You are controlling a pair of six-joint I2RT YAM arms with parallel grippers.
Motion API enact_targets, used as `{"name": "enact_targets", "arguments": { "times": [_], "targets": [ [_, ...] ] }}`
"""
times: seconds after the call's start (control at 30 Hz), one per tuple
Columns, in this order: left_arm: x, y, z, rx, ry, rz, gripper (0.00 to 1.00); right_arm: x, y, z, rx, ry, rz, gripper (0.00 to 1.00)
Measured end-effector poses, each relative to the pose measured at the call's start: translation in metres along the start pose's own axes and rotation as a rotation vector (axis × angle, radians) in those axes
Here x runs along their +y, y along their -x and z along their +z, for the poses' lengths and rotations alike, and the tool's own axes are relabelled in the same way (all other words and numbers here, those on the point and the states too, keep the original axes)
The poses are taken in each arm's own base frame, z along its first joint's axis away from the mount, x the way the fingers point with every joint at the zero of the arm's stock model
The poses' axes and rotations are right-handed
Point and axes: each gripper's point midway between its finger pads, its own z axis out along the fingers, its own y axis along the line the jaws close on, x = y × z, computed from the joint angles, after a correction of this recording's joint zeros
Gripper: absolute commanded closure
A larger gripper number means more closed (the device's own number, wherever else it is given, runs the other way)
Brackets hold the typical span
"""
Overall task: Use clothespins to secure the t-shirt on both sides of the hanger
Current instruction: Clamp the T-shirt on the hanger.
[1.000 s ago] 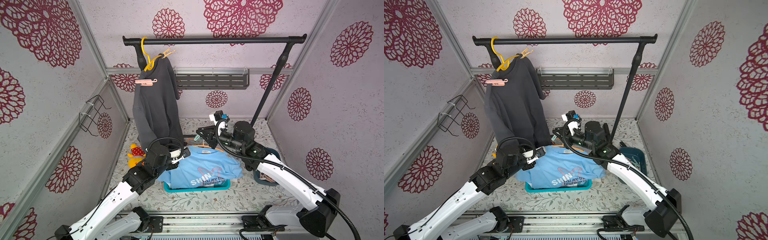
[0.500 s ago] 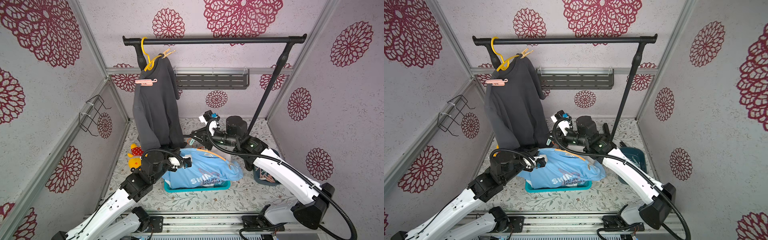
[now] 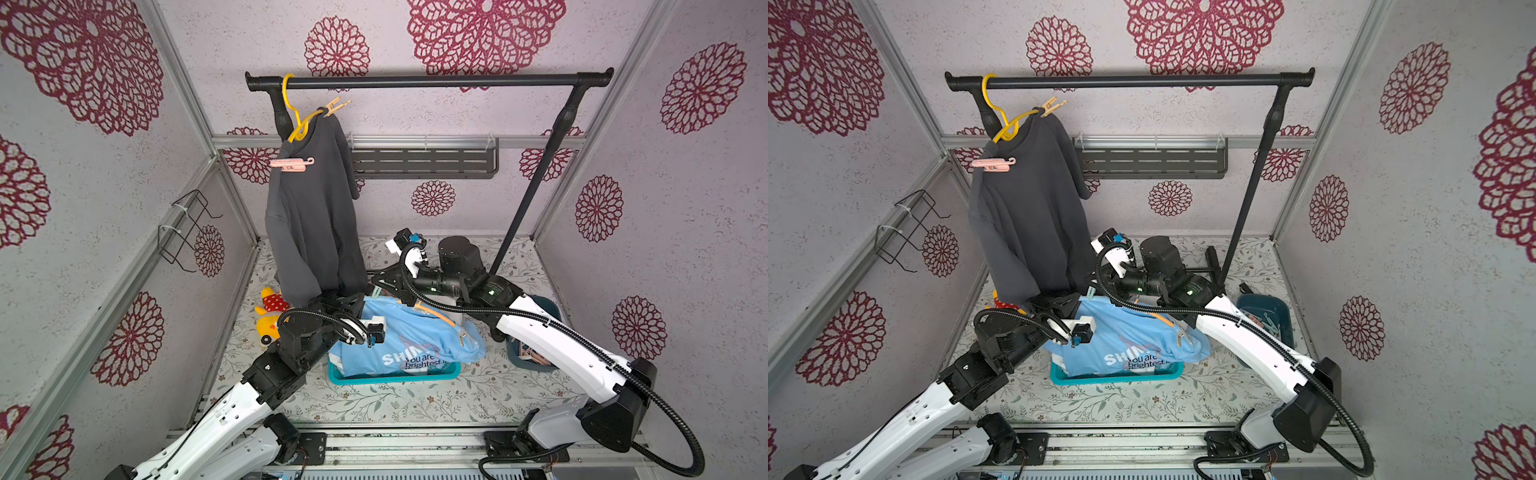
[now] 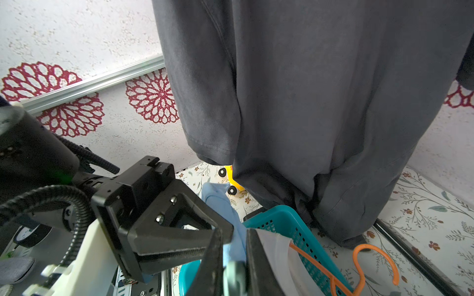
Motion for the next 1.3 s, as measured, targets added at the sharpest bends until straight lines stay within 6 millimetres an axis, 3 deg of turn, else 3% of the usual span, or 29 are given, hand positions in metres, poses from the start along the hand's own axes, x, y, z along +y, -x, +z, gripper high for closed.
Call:
{"name": "enact_targets", "arguments": {
  "times": [0.6, 1.3],
  "targets": [
    [-0.007, 0.004, 0.004, -0.019, -0.039, -0.050, 1.00, -0.001, -0.010, 0.002, 0.034, 0.001, 0.017, 1.00],
    [-0.027, -0.005, 0.011, 0.034, -0.135, -0.105, 1.00, -0.007, -0.038, 0.010, 0.062, 0.003, 0.022, 1.00]
  ]
}}
